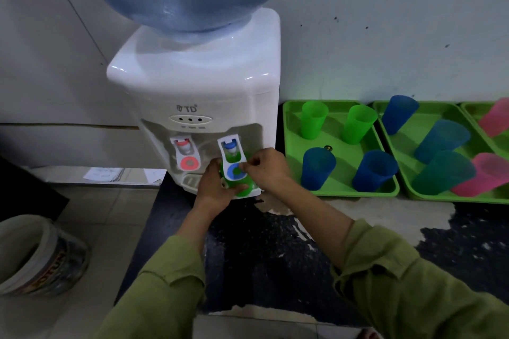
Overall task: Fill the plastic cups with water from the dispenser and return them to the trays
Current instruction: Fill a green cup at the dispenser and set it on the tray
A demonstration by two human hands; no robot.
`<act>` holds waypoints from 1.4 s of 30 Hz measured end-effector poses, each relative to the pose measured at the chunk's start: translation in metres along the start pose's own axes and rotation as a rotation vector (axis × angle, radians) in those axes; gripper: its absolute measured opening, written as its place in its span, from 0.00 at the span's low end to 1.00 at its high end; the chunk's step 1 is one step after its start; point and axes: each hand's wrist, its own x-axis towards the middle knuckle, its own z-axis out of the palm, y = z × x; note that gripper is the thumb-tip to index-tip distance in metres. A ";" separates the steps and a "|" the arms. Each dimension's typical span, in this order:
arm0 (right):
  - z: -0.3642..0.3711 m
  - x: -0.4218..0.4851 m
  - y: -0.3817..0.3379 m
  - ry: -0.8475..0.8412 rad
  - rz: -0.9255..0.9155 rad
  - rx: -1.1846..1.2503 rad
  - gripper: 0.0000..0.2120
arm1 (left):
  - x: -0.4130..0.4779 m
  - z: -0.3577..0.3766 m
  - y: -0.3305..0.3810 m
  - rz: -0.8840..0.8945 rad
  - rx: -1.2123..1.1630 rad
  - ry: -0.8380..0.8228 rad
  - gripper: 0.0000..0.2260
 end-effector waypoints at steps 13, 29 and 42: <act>0.021 0.001 0.011 0.150 -0.088 -0.052 0.14 | 0.002 0.002 -0.007 0.002 0.044 0.031 0.28; 0.015 -0.041 0.076 -0.120 -0.068 0.009 0.22 | -0.041 0.006 -0.014 0.041 -0.074 0.024 0.28; -0.015 -0.051 0.107 -0.186 -0.191 0.116 0.43 | -0.060 0.037 0.031 0.113 -0.149 -0.126 0.28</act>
